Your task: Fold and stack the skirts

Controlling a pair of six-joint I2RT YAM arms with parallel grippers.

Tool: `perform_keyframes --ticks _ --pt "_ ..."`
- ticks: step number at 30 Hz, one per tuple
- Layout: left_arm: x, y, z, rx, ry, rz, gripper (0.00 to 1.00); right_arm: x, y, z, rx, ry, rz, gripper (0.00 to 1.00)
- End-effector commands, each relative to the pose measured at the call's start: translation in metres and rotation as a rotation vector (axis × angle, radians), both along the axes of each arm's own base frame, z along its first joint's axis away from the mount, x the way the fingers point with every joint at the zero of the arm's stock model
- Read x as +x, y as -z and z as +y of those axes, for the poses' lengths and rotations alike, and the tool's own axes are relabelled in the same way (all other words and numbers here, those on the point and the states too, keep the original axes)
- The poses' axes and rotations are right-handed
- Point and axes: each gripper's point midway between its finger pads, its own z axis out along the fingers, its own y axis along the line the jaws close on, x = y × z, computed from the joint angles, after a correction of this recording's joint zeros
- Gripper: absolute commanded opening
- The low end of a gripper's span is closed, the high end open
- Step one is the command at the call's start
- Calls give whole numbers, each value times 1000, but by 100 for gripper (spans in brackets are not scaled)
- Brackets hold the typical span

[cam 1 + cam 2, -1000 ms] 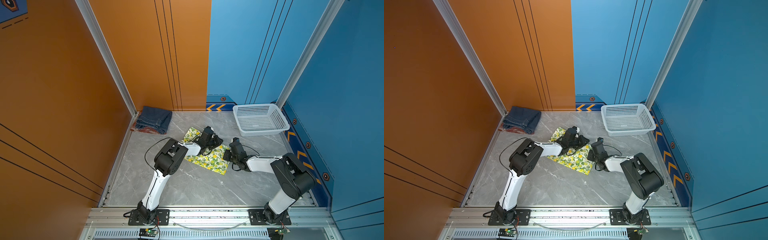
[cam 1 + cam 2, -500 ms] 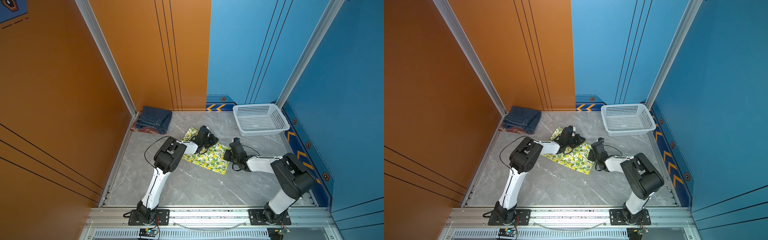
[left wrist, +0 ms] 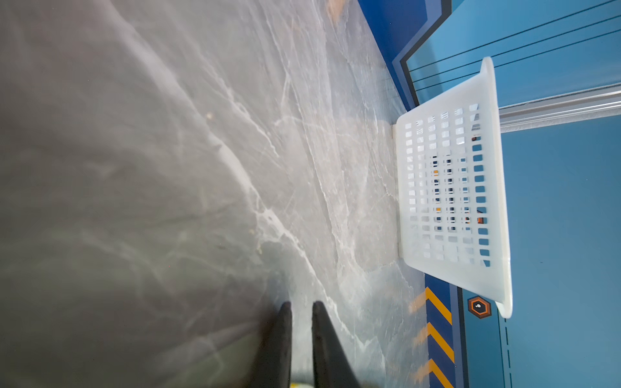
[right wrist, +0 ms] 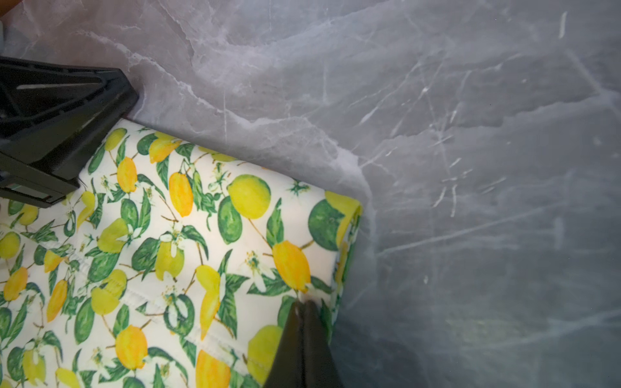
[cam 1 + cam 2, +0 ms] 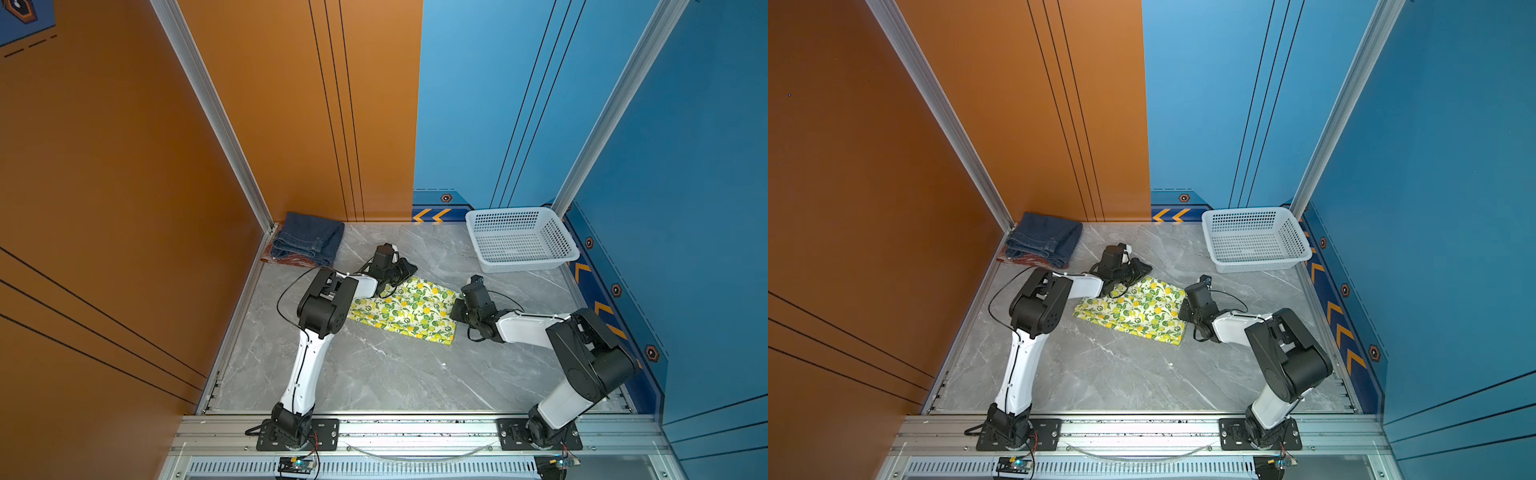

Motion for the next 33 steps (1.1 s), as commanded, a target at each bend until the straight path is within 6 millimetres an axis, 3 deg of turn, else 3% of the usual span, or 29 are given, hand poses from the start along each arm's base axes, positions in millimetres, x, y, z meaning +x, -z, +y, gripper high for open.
perform_keyframes --ticks 1,10,17,21,26,29,33 --pt "1 38 28 69 -14 79 15 -8 11 -23 -83 43 54 0" --pt "24 40 73 85 -69 90 16 -6 8 -32 -94 57 60 0" --pt "42 26 99 81 -86 74 16 -4 2 -38 -98 65 51 0" --pt "46 10 95 77 -71 50 16 -2 -6 -39 -87 70 34 0" --pt "42 -17 74 62 -25 8 17 2 -25 -31 -49 56 -3 0" --pt "38 -37 62 76 2 -24 19 4 -36 -25 -38 40 -19 6" --pt "32 -63 52 117 30 -65 21 7 -42 -15 -14 16 -20 25"
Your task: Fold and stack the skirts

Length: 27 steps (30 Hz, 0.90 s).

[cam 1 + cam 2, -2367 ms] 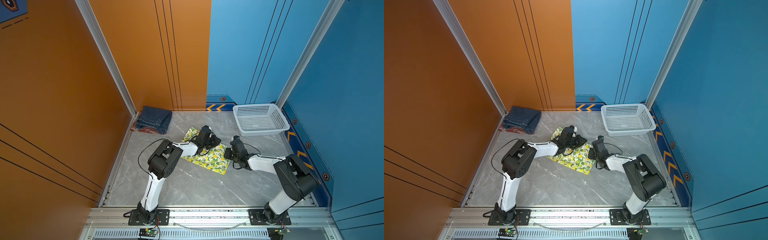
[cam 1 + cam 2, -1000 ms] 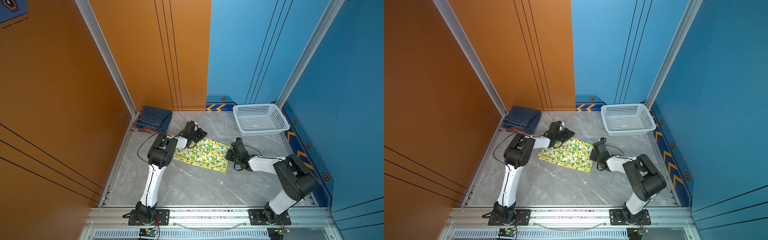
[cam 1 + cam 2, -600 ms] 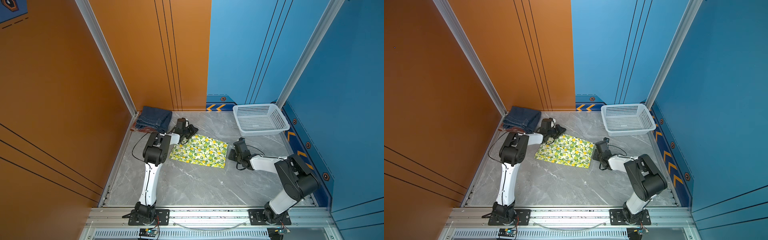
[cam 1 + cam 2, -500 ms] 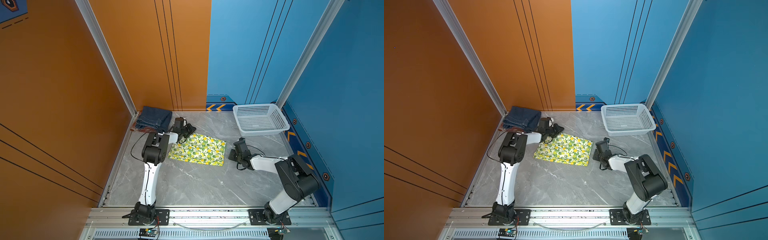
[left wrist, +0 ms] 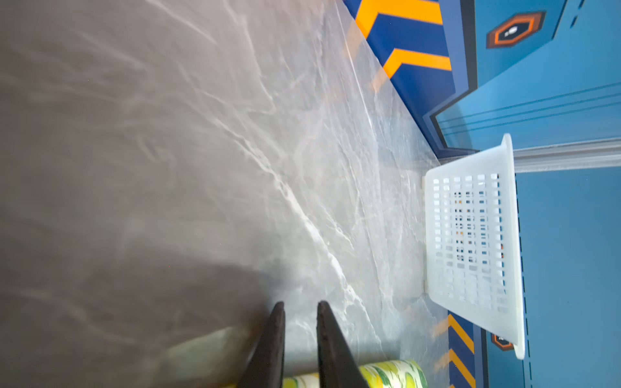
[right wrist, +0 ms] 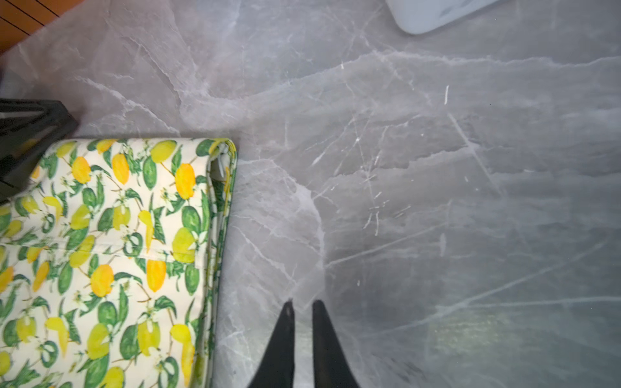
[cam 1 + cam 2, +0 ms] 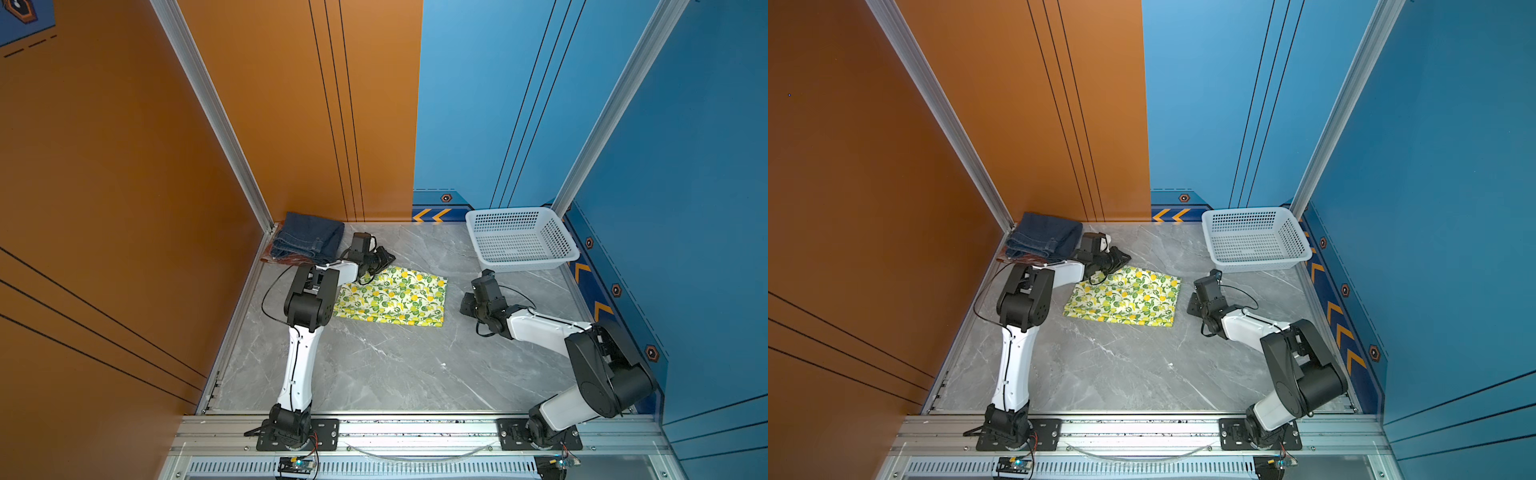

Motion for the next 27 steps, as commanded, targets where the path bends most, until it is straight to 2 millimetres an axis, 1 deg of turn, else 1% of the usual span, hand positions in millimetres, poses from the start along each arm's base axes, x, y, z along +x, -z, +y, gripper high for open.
perform_keyframes --ticks 1,5,7,10,12,14,17,20,23,25,27 --pt "-3 -56 -10 41 49 -93 22 1 -9 11 15 -36 12 29" --pt "-14 -72 -4 139 55 -115 27 4 -10 30 16 -74 21 42" --pt "-20 -77 2 180 51 -122 28 6 -7 39 3 -89 36 47" --pt "-29 -82 13 246 38 -125 30 9 3 48 -42 -100 79 48" --pt "-36 -82 20 278 30 -123 30 10 14 49 -79 -94 118 48" --pt "-42 -83 25 293 25 -120 30 11 25 52 -100 -93 146 47" --pt "-49 -82 31 299 18 -112 31 13 33 56 -137 -93 152 47" --pt "-54 -81 36 304 14 -105 31 13 43 59 -158 -96 183 44" --pt "-59 -80 38 312 12 -101 31 10 53 60 -181 -103 213 38" --pt "-62 -81 41 324 7 -96 31 5 59 55 -226 -99 239 28" --pt "-64 -80 45 343 -1 -86 31 0 62 49 -266 -98 261 22"
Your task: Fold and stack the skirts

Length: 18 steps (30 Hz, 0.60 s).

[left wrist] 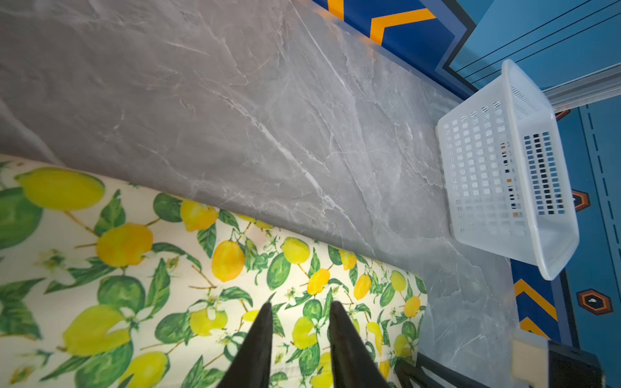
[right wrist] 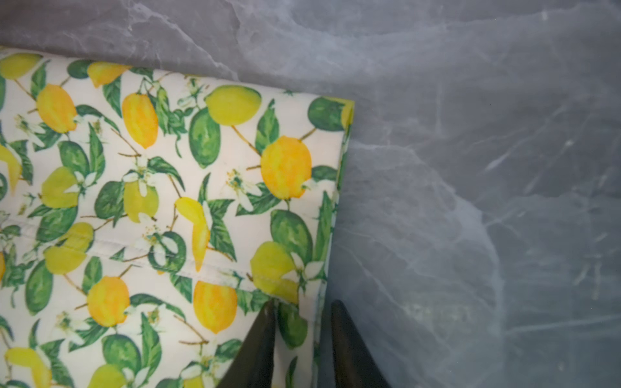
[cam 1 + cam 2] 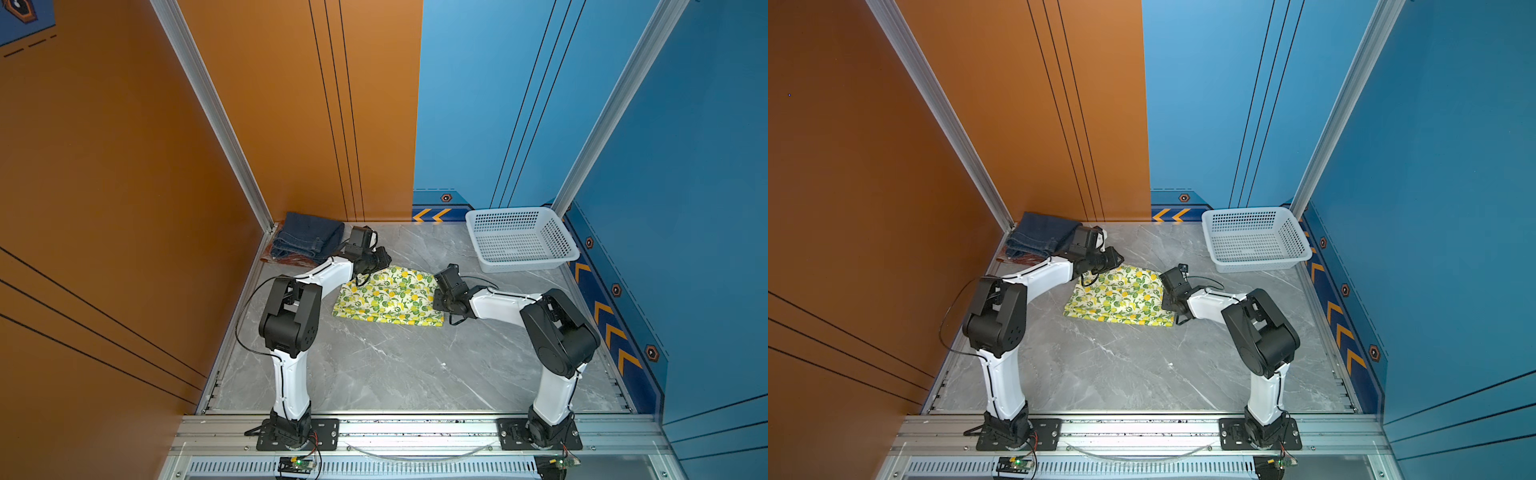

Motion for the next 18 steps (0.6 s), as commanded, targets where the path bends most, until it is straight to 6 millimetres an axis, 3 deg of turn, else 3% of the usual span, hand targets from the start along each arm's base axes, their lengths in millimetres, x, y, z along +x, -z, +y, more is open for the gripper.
perform_keyframes --ticks 1,6,11,12,18 --pt "-6 -20 13 45 -20 -28 31 -26 28 -28 -158 7 124 19" --pt "-10 -24 19 77 -26 -30 31 -45 24 -53 -313 -24 144 16" --pt "-10 -23 21 94 -26 -35 31 -65 26 -77 -342 -25 179 16" --pt "-16 -16 23 106 -24 1 31 -70 27 -81 -345 -26 185 16" --pt "-24 -1 25 127 -21 34 31 -87 22 -83 -296 -42 199 19"
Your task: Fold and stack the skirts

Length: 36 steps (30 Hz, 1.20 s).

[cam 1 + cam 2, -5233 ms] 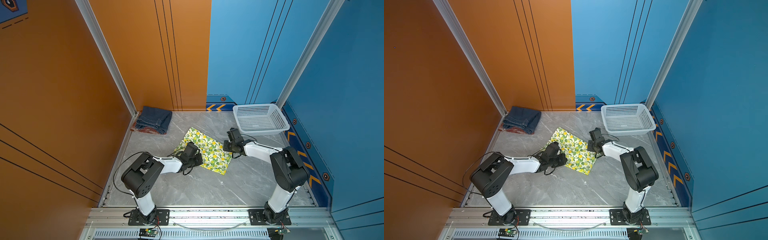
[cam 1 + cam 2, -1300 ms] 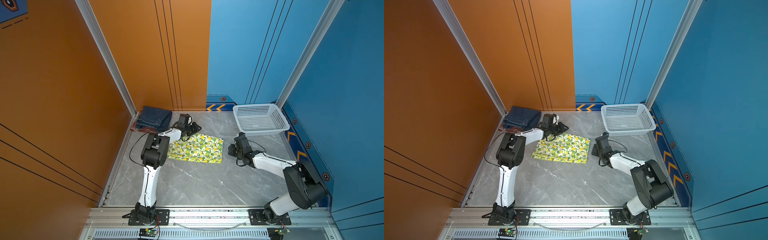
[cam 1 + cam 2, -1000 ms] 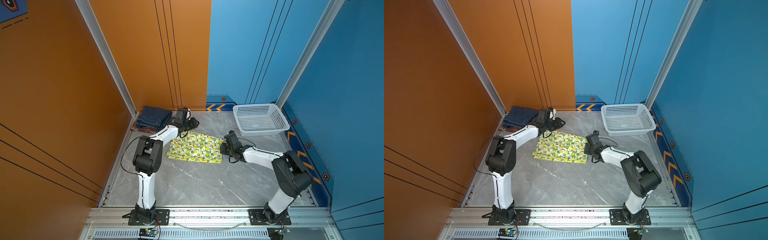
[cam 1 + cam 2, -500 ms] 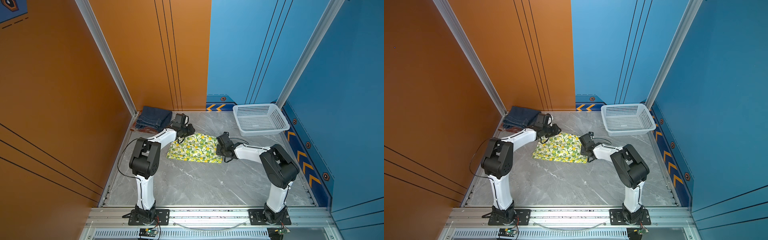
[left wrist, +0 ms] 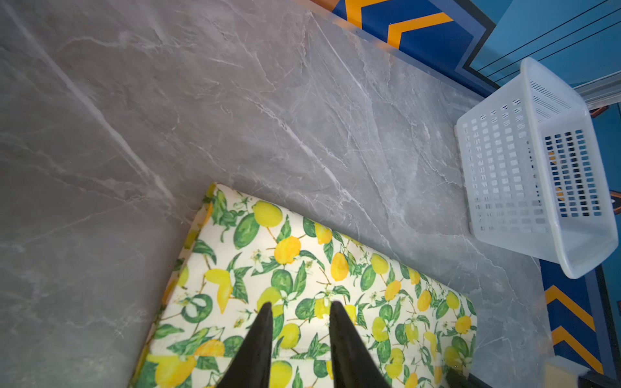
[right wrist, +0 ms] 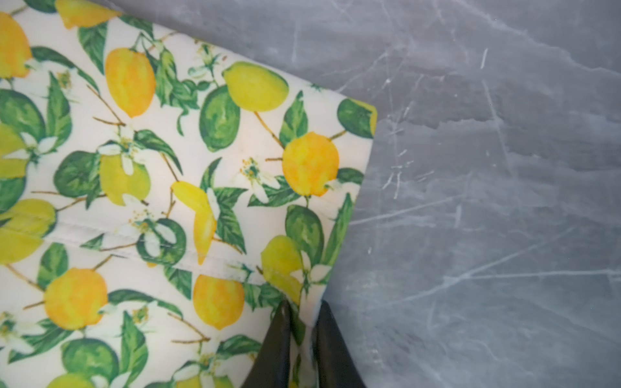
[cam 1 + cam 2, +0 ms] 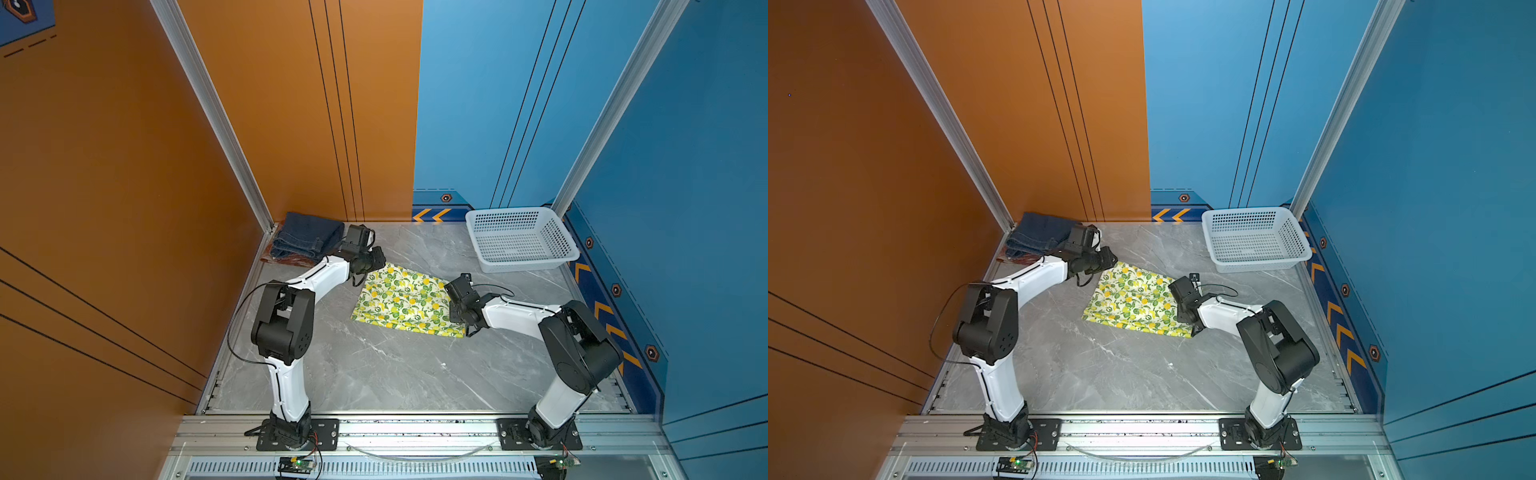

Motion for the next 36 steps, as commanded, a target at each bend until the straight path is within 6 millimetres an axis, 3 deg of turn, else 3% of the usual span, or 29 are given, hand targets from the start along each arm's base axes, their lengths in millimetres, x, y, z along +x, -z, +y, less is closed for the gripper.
perform_keyframes --ticks 1,8,11,13,20,32,36 --pt "-14 15 8 55 5 46 31 -39 19 -18 -52 -19 148 20" --pt "-37 39 23 148 2 100 30 -49 -5 -12 88 5 92 34" --pt "-49 48 34 191 3 111 31 -53 -13 -7 174 18 58 48" --pt "-54 56 36 211 20 119 31 -56 -14 -5 226 31 57 51" --pt "-60 72 31 226 76 147 33 -59 -12 -3 384 87 41 53" --pt "-42 82 38 267 86 149 37 -58 -12 -10 478 146 18 53" --pt "-39 89 40 248 84 165 49 -57 -10 -10 489 149 21 54"
